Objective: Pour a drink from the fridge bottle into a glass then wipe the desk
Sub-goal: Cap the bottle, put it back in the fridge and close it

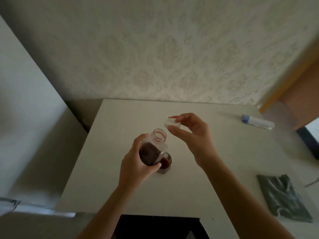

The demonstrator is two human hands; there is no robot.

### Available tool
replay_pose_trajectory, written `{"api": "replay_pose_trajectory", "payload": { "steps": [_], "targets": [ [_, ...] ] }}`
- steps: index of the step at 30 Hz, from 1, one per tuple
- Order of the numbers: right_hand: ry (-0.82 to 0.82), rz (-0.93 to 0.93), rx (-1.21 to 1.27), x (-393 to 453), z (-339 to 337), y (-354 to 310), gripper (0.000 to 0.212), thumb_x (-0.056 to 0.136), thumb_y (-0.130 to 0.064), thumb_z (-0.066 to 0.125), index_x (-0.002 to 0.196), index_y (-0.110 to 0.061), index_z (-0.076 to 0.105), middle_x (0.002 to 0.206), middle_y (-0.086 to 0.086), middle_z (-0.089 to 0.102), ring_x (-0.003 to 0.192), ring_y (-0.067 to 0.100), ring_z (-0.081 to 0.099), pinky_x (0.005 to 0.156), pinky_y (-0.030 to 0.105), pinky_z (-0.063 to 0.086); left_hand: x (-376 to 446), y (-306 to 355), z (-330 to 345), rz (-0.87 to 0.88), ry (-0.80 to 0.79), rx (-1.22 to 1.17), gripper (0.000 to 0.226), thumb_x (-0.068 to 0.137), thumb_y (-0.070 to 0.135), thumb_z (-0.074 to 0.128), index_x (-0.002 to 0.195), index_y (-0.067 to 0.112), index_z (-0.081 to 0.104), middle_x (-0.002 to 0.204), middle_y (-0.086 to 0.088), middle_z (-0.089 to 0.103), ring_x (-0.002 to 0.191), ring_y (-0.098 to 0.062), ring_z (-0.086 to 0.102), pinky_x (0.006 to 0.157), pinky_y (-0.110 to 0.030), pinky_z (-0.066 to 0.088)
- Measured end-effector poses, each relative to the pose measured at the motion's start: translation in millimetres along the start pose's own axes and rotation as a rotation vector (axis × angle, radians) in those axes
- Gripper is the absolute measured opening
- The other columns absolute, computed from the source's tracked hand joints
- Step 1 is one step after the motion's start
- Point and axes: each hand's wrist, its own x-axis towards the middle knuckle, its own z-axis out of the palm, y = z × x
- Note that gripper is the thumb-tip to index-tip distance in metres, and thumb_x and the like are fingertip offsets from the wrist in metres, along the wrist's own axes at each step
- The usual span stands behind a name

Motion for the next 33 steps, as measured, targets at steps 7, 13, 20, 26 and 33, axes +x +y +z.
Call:
{"api": "replay_pose_trajectory", "payload": {
  "steps": [7, 13, 20, 26, 33],
  "targets": [
    [-0.130, -0.085, -0.142, -11.1, -1.7, -54.5, 0.032, 0.074, -0.026, 0.075, 0.105, -0.029, 0.070, 0.112, -0.018, 0.067, 0.112, -0.002, 0.055, 0.103, 0.039, 0.039, 6.9, 55.0, -32.1, 0.124, 0.026, 0.059, 0.099, 0.053, 0.048, 0.085, 0.134, 0.040, 0.028, 0.120, 0.009, 0.060, 0.097, 0.000, 0.055, 0.076, -0.002, 0.042],
    [-0.272, -0.200, -0.144, -14.4, -15.1, -83.1, 0.032, 0.074, -0.019, 0.073, 0.105, -0.016, 0.071, 0.115, -0.009, 0.067, 0.110, 0.001, 0.058, 0.087, 0.008, 0.042, 10.9, 82.5, -50.8, 0.154, -0.004, 0.021, 0.098, 0.053, 0.047, 0.084, 0.133, 0.047, 0.026, 0.112, 0.022, 0.056, 0.091, 0.003, 0.056, 0.068, 0.004, 0.036],
    [-0.501, -0.261, -0.211, -8.1, -36.9, -96.0, 0.036, 0.077, -0.005, 0.069, 0.112, -0.003, 0.065, 0.120, 0.001, 0.066, 0.126, 0.010, 0.048, 0.107, 0.030, 0.037, 7.6, 88.9, -61.0, 0.133, -0.172, -0.139, 0.098, 0.046, 0.049, 0.085, 0.125, 0.058, 0.028, 0.109, 0.013, 0.066, 0.101, -0.007, 0.063, 0.088, -0.037, 0.054],
    [-0.328, -0.290, -0.261, -7.4, -35.3, -90.3, 0.028, 0.064, -0.022, 0.079, 0.091, -0.015, 0.075, 0.100, -0.001, 0.070, 0.106, 0.012, 0.061, 0.101, 0.033, 0.044, 5.9, 94.5, -58.6, 0.132, -0.142, -0.059, 0.098, 0.048, 0.046, 0.086, 0.120, 0.064, 0.022, 0.109, 0.013, 0.064, 0.100, -0.010, 0.062, 0.091, -0.035, 0.052],
    [-0.100, -0.377, -0.444, -12.0, -10.9, -86.0, 0.027, 0.067, -0.043, 0.075, 0.079, -0.021, 0.066, 0.103, -0.010, 0.062, 0.101, 0.003, 0.058, 0.089, 0.015, 0.043, 6.5, 95.0, -53.4, 0.136, -0.064, -0.041, 0.095, 0.052, 0.045, 0.085, 0.126, 0.054, 0.026, 0.109, 0.015, 0.063, 0.093, -0.005, 0.062, 0.085, -0.018, 0.048]
  ]
}}
